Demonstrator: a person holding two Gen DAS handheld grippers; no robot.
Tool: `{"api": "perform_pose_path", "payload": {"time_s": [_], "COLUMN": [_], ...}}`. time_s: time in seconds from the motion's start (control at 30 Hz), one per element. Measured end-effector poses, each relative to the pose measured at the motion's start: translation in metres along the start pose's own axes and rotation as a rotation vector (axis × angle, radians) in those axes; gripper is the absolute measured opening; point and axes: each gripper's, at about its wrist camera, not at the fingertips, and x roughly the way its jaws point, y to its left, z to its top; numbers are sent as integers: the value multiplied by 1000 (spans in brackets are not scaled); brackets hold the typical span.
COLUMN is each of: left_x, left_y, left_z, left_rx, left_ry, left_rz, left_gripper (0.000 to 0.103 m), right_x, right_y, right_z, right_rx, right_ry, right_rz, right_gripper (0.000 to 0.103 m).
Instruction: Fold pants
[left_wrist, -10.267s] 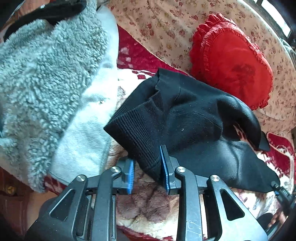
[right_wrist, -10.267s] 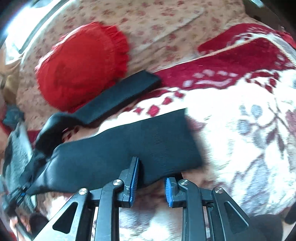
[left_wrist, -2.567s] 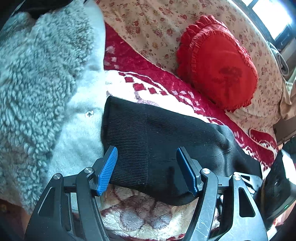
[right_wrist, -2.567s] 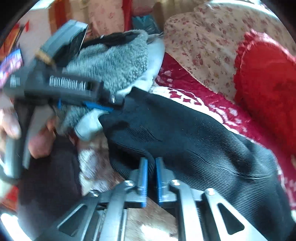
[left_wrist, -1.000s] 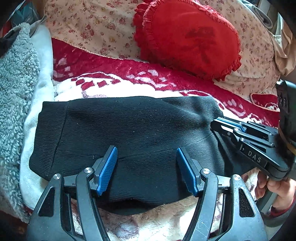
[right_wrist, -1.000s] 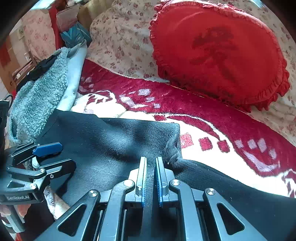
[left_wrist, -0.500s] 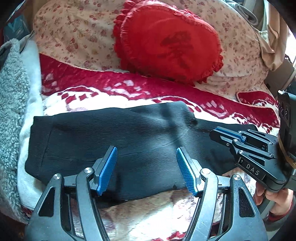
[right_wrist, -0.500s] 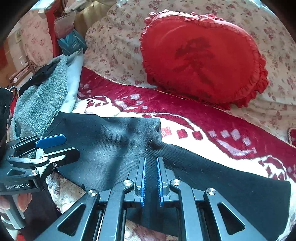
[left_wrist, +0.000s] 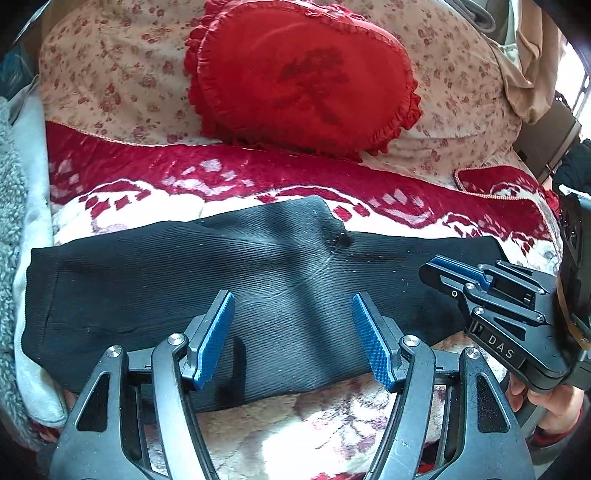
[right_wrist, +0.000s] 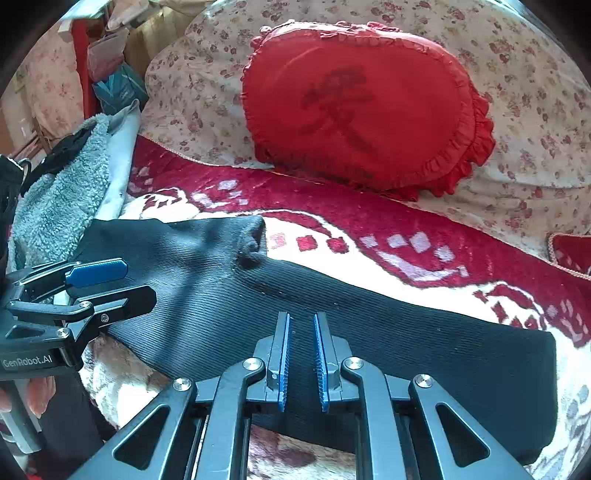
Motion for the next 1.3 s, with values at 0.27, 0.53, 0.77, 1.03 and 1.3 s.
{"api": "perform_pose_path", "payload": {"time_s": [0.27,0.53,0.77,1.03,1.3], "left_x": [8,8,13,16,20], "left_y": [-7,-12,-19,-27,-30], "left_z": [-2,-1,-2,-2,-1], "left_rx": [12,36,70,87,91], "left_ry": [13,-16,-17,-12,-6], "left_rz": [8,87,138,144,142], "left_gripper": [66,66,66,66,66], "right_x": [-4,-1,2,-1,-1], "right_y": [-6,-8,-14,-27,-31], "right_z": [-3,-4,-9,-13,-18], "right_rx": [1,7,28,59,63], "right_ry": [-9,4,21,27,36], "right_rz": [-7,1,-1,-14,-19], "right_gripper": [12,13,14,15,15]}}
